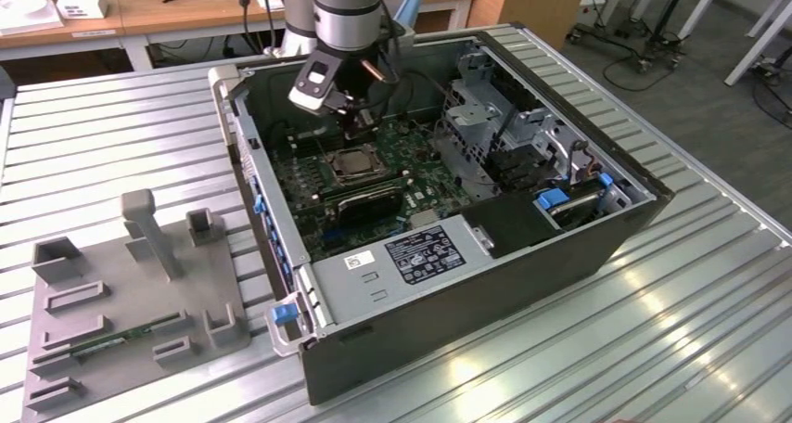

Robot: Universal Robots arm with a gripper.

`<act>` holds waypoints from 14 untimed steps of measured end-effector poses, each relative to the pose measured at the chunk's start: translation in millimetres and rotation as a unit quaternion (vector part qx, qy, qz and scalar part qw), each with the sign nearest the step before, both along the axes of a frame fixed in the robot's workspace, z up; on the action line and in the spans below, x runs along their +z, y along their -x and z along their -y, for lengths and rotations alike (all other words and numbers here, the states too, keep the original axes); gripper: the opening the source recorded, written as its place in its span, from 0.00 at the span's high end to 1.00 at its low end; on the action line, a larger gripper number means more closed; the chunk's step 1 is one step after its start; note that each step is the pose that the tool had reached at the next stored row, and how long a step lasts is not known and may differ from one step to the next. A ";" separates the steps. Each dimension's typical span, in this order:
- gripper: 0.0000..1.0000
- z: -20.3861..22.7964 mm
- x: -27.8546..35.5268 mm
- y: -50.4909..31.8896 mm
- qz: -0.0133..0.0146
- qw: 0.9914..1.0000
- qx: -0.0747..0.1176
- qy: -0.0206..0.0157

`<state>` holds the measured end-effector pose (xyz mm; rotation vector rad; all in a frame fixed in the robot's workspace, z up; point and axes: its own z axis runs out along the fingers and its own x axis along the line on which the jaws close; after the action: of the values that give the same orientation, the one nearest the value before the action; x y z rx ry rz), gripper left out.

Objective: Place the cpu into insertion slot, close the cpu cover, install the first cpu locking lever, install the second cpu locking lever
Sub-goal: 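Close the cpu cover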

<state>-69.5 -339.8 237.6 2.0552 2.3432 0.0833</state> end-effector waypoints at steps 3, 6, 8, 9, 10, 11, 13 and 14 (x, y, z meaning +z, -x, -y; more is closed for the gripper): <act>0.89 0.0 -0.1 0.0 0.000 1.000 0.018 0.000; 0.89 0.0 -0.1 0.0 0.000 1.000 0.019 0.000; 0.89 0.0 -0.1 0.0 0.000 1.000 0.019 0.000; 0.89 0.0 -0.1 0.0 0.000 1.000 0.019 0.000; 0.89 0.0 -0.1 0.0 0.000 1.000 0.019 0.000; 0.89 0.0 -0.1 0.0 0.000 1.000 0.019 0.000; 0.89 0.0 -0.1 0.0 0.000 1.000 0.022 0.000; 0.89 0.0 -0.1 0.0 0.000 1.000 0.026 0.000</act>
<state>-69.5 -339.8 237.5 1.9946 2.3964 0.0838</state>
